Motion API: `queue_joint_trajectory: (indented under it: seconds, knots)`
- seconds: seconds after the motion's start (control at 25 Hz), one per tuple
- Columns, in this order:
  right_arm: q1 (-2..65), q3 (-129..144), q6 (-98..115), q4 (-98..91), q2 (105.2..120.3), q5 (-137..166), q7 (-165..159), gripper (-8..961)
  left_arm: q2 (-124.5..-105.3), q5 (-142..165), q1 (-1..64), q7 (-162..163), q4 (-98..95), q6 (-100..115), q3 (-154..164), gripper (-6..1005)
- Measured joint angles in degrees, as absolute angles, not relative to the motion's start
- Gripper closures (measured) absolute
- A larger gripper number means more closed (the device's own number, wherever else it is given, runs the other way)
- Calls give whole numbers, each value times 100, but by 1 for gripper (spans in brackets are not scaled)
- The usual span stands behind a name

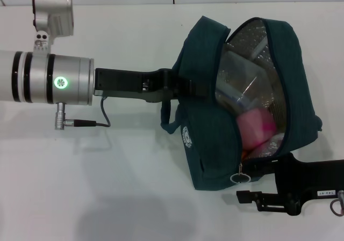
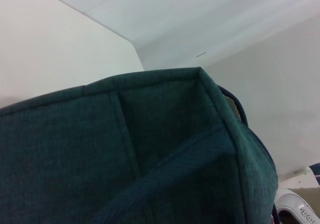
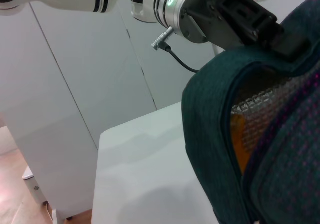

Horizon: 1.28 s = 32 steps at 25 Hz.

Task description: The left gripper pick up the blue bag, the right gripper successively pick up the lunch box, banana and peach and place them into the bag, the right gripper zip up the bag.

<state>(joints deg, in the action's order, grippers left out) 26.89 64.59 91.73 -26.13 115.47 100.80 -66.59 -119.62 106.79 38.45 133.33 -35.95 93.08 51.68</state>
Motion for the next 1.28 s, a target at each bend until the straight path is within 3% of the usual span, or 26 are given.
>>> queue_joint_trajectory:
  seconds: [0.56, 1.28]
  knots:
    - [2689, 6460, 9172, -2610, 11540, 10123, -6694, 572, -11962, 10679, 3835, 13333, -3595, 9308, 5168, 947]
    - [2649, 6460, 9176, -2608, 11536, 10129, -6698, 599, -11961, 10679, 3832, 13333, -3595, 9307, 5167, 947]
